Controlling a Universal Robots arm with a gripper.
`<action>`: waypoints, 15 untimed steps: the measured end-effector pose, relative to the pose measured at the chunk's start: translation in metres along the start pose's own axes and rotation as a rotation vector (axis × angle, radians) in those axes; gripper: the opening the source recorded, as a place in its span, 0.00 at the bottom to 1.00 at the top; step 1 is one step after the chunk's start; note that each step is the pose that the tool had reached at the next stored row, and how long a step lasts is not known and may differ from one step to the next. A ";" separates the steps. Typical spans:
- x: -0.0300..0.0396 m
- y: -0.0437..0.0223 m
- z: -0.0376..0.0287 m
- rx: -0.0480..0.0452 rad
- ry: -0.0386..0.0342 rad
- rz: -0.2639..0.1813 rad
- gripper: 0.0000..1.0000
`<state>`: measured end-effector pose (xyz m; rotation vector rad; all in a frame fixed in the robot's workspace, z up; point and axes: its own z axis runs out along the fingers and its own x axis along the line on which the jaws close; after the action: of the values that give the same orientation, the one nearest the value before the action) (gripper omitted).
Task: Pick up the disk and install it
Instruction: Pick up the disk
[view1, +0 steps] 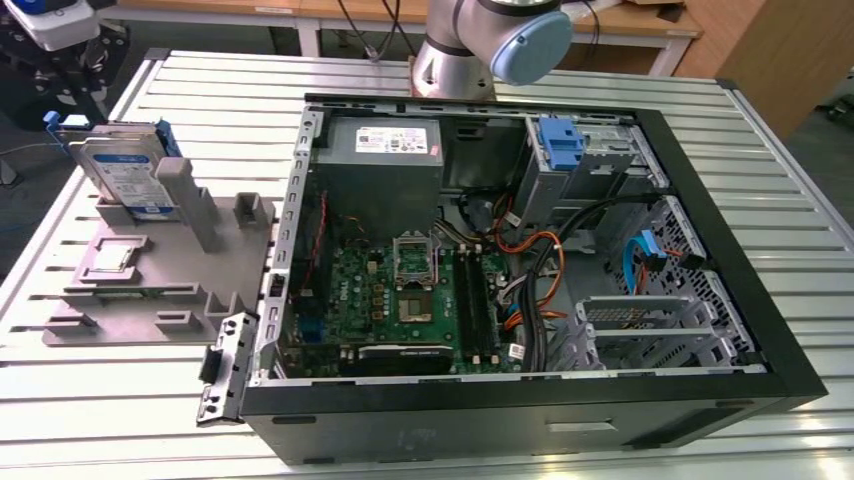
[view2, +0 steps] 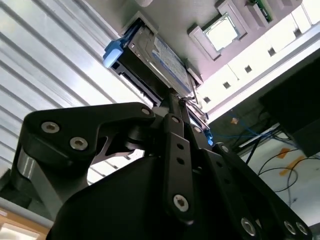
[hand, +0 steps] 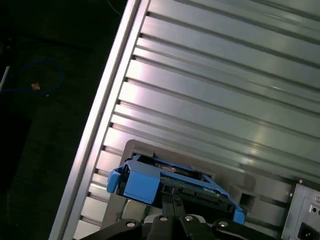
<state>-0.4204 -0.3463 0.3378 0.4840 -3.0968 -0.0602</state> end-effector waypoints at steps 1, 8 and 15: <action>0.0000 0.0000 0.0000 0.0000 0.0007 -0.018 0.10; 0.0000 0.0000 0.0001 0.0000 0.0057 -0.145 0.10; 0.0000 -0.0001 0.0004 0.0001 0.0106 -0.273 0.10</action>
<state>-0.4203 -0.3464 0.3374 0.8997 -2.9972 -0.0582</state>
